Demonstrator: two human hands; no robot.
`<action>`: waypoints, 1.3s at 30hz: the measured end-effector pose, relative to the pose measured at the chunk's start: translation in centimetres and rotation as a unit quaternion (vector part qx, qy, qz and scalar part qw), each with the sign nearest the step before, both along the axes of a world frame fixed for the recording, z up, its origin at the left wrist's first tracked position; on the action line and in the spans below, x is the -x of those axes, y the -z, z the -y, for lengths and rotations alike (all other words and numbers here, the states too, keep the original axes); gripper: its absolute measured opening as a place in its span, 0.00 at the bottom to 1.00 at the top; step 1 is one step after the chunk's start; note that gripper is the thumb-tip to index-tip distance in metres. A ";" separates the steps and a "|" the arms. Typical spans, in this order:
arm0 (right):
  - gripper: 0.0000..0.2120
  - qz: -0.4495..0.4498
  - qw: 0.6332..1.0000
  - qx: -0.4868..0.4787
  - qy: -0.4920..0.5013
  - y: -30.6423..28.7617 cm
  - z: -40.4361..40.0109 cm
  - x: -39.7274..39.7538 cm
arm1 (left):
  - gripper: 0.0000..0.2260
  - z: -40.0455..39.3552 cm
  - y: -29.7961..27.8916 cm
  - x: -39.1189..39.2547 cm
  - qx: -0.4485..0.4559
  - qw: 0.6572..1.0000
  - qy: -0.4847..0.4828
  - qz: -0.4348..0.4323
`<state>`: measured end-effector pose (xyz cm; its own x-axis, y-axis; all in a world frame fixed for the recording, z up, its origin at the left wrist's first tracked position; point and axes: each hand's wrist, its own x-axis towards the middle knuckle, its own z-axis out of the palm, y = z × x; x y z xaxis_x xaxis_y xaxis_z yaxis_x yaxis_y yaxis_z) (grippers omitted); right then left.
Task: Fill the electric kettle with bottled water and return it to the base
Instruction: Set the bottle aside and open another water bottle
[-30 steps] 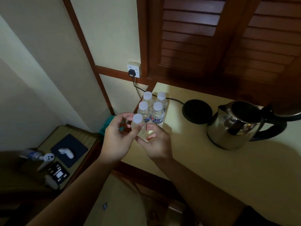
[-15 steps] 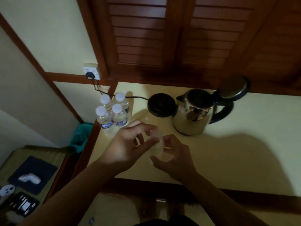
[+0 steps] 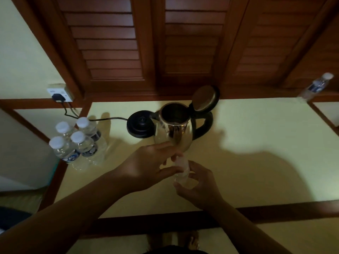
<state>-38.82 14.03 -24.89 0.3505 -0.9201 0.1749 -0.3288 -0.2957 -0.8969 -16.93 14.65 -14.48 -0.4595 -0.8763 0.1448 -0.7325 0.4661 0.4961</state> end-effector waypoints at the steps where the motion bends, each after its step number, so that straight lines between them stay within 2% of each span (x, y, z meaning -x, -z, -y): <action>1: 0.24 0.001 1.000 -0.002 -0.007 0.0 0.2 0.2 | 0.17 0.1 -0.3 0.2 -0.003 1.000 0.001 0.009; 6: 0.23 -0.006 0.999 -0.029 -0.044 0.9 1.0 1.0 | 0.14 0.4 -1.6 0.7 0.014 0.999 0.024 0.040; 9: 0.27 -0.023 0.996 -0.048 -0.072 0.9 1.4 1.1 | 0.15 0.6 -2.3 0.5 0.017 0.997 0.040 0.063; 14: 0.28 -0.031 0.995 -0.033 -0.092 0.7 1.3 1.0 | 0.17 0.2 -2.3 0.6 0.031 0.995 0.045 0.086; 18: 0.25 -0.030 0.997 -0.028 -0.068 0.6 0.7 0.4 | 0.16 -0.4 -2.2 0.8 0.072 0.992 0.023 0.105; 21: 0.21 -0.032 0.997 -0.040 -0.049 0.6 0.4 -0.1 | 0.14 -1.0 -2.3 1.3 0.144 0.971 -0.016 0.189; 23: 0.20 -0.043 0.997 -0.045 -0.044 0.8 0.5 -0.4 | 0.15 -0.9 -2.1 1.8 0.184 0.960 -0.033 0.209; 26: 0.24 -0.039 0.997 -0.052 -0.038 0.9 0.4 -0.7 | 0.19 -0.2 -1.2 2.2 0.183 0.963 -0.041 0.194; 29: 0.23 -0.035 0.998 -0.051 -0.026 1.1 0.2 -0.6 | 0.23 0.0 -1.2 2.0 0.163 0.969 -0.056 0.176; 31: 0.25 -0.037 0.997 -0.056 -0.028 1.0 0.3 -0.6 | 0.22 0.1 -1.6 0.9 0.120 0.984 -0.027 0.130; 33: 0.26 -0.039 0.997 -0.057 -0.038 1.0 0.3 -0.6 | 0.20 0.3 -2.0 -0.4 0.038 0.998 0.034 0.038; 34: 0.27 -0.038 0.997 -0.058 -0.041 0.9 0.3 -0.6 | 0.19 0.4 -2.1 -0.9 0.025 0.998 0.057 0.009; 36: 0.27 -0.041 0.997 -0.059 -0.040 0.7 0.3 -0.6 | 0.16 0.6 -1.8 -1.4 0.039 0.997 0.069 -0.002; 39: 0.26 -0.034 0.997 -0.061 -0.036 0.8 0.3 -0.7 | 0.13 0.3 -1.8 -0.7 0.074 0.995 0.048 0.035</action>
<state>-38.14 13.77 -25.66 0.4244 -0.9048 0.0362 -0.3712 -0.2103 -0.9044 -16.19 14.35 -12.64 -0.5536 -0.7991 0.2343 -0.7114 0.6001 0.3658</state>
